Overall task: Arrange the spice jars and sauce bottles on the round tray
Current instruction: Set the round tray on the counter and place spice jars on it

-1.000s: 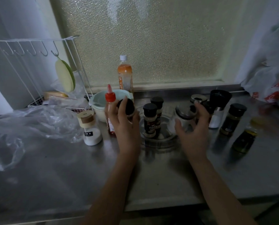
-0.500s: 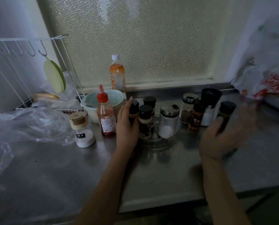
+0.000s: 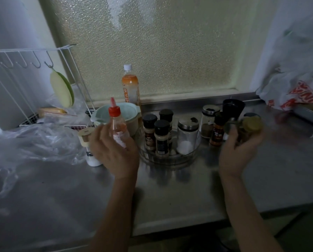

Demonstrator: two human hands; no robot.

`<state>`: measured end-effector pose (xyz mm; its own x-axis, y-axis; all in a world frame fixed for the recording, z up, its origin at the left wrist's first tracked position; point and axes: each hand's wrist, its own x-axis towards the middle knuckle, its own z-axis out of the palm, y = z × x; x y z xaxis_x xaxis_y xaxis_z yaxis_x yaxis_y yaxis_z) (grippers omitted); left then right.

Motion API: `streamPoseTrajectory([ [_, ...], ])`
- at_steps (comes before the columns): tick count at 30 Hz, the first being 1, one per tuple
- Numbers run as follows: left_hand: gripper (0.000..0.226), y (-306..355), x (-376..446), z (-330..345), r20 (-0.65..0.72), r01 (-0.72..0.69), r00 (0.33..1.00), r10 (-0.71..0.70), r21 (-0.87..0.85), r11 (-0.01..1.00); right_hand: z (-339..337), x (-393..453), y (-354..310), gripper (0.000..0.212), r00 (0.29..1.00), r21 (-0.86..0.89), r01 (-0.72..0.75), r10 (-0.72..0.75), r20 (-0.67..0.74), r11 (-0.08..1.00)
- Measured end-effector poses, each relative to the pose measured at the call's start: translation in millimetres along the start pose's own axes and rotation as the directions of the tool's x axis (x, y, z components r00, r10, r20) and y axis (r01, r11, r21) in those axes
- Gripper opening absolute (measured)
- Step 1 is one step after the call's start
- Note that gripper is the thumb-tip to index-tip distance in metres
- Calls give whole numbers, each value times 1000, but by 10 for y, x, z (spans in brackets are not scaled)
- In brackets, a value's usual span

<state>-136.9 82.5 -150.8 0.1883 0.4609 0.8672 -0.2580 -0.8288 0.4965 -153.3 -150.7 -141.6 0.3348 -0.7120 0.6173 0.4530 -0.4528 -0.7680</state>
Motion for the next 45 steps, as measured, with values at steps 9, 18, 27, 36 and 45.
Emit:
streamPoseTrajectory([
  [9,71,-190,33,29,36,490,867,-497,119,864,266,-161,71,28,858,-3,-40,36,513,999],
  [18,58,-498,100,1,154,653,744,-650,36,756,207,-270,74,18,739,-29,-60,64,670,998],
  [27,42,126,141,-174,269,456,887,-376,-375,807,190,-287,94,25,810,-104,126,-42,585,987],
  [36,34,334,41,-56,497,437,846,-193,-441,784,182,-282,70,24,817,-133,170,-64,573,977],
  [45,32,209,-53,169,699,481,709,-89,-388,786,187,-286,59,28,809,-146,179,-62,584,973],
])
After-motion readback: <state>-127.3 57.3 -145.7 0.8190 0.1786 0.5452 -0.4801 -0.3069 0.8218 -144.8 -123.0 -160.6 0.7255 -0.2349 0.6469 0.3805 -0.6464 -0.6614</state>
